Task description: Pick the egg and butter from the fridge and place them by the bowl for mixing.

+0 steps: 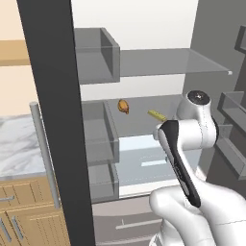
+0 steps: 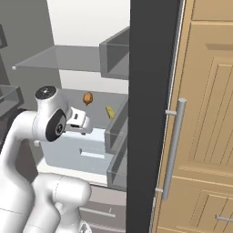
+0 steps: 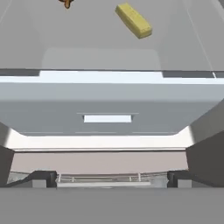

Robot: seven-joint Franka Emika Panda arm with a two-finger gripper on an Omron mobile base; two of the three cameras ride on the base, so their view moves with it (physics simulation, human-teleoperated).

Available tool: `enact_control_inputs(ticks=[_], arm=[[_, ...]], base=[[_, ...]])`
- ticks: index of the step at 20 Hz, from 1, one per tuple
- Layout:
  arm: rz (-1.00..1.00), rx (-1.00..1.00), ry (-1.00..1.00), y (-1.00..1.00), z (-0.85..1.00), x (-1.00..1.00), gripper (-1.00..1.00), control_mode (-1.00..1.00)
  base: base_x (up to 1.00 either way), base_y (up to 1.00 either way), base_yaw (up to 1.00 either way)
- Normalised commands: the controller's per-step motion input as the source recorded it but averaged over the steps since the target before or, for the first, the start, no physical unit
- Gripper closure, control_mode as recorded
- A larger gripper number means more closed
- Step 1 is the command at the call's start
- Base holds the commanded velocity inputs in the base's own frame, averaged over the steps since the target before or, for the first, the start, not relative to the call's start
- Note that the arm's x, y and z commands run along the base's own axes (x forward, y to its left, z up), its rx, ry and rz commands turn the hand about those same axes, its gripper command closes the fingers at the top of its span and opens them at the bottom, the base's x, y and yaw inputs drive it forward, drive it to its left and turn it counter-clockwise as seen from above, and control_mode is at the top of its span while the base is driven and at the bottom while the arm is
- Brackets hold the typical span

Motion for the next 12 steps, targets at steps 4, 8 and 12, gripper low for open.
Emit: enact_control_inputs(ticks=[4, 8, 12], arm=[[0.11, 0.00, 0.00, -0.31, 0.12, 0.42, -1.00, -1.00], [0.10, -0.01, 0.00, -0.26, 0.01, 0.53, -1.00, -1.00], [0.09, -0.01, 0.00, -0.20, 0.00, 0.61, -1.00, -1.00]], base=[[0.00, 0.00, 0.00], [0.00, 0.00, 0.00], [0.00, 0.00, 0.00]])
